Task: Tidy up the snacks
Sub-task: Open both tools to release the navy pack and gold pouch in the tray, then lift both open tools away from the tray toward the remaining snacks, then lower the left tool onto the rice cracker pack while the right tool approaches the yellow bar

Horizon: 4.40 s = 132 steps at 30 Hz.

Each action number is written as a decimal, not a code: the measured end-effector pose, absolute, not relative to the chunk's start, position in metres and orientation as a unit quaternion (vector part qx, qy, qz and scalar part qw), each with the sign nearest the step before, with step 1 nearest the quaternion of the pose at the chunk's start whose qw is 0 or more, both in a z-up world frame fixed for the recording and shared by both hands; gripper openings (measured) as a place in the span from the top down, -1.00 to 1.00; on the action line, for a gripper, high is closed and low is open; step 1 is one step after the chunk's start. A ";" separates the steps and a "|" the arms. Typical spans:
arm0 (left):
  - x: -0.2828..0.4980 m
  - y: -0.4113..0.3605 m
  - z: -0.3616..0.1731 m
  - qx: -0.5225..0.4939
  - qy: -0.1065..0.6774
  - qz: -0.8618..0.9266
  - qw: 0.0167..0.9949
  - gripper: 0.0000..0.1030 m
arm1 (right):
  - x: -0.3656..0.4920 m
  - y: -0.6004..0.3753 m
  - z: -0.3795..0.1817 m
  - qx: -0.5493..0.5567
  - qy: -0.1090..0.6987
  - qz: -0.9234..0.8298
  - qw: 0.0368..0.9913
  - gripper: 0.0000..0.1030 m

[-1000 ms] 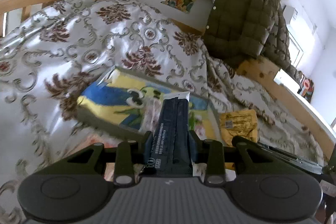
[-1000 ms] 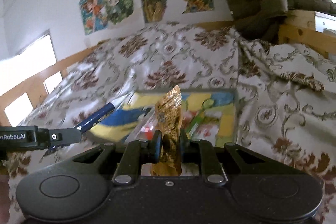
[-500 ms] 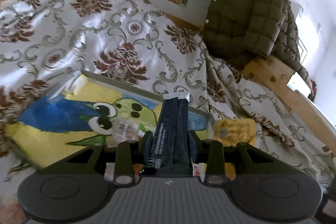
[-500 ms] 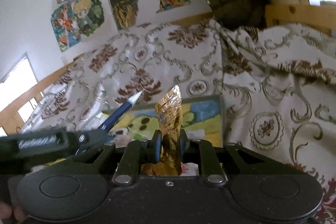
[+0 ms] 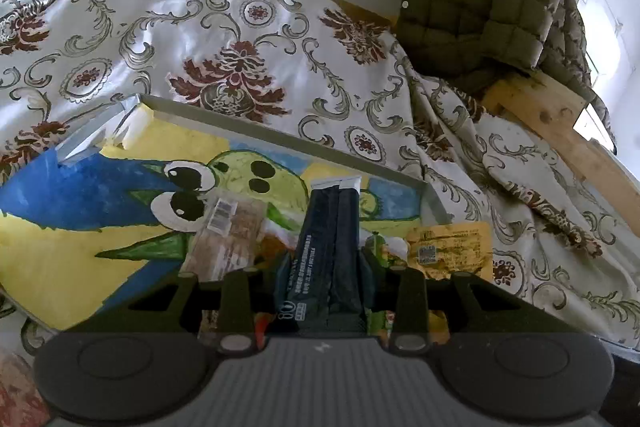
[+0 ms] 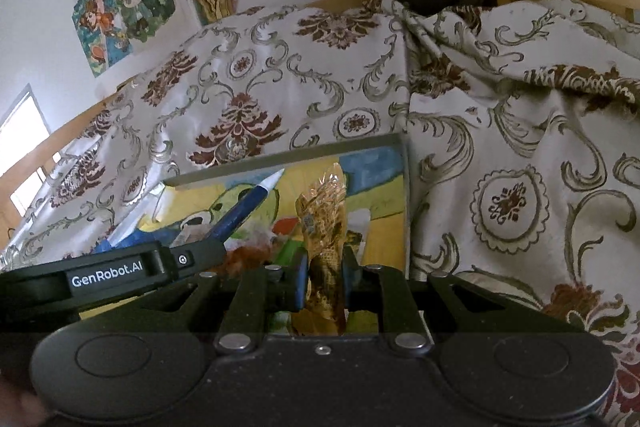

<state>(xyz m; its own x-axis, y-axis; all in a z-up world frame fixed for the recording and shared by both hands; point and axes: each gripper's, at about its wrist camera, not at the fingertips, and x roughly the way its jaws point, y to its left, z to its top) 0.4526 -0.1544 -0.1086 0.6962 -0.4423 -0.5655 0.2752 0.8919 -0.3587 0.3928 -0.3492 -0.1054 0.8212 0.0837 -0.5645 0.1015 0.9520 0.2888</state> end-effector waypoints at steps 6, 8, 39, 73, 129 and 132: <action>0.457 -0.149 -0.106 -0.139 0.345 -0.203 0.906 0.19 | 0.393 -0.345 -0.104 0.144 0.307 -0.003 0.941 0.51; 0.455 -0.149 -0.104 -0.137 0.344 -0.202 0.907 0.11 | 0.393 -0.346 -0.104 0.146 0.309 -0.003 0.940 0.48; 0.314 -0.089 0.026 -0.102 0.196 -0.115 0.968 -1.00 | 0.278 -0.360 0.011 0.177 0.196 -0.011 0.964 -0.99; 0.117 0.003 0.008 -0.045 0.204 -0.033 0.977 -1.00 | 0.094 -0.262 0.011 0.072 0.199 0.012 0.977 -0.99; 0.136 0.029 -0.047 -0.050 0.361 0.087 0.927 -1.00 | 0.105 -0.209 -0.049 0.004 0.347 0.021 0.938 -0.99; 0.143 0.034 -0.050 -0.059 0.369 0.098 0.922 -1.00 | 0.113 -0.205 -0.050 -0.001 0.348 0.028 0.937 -0.99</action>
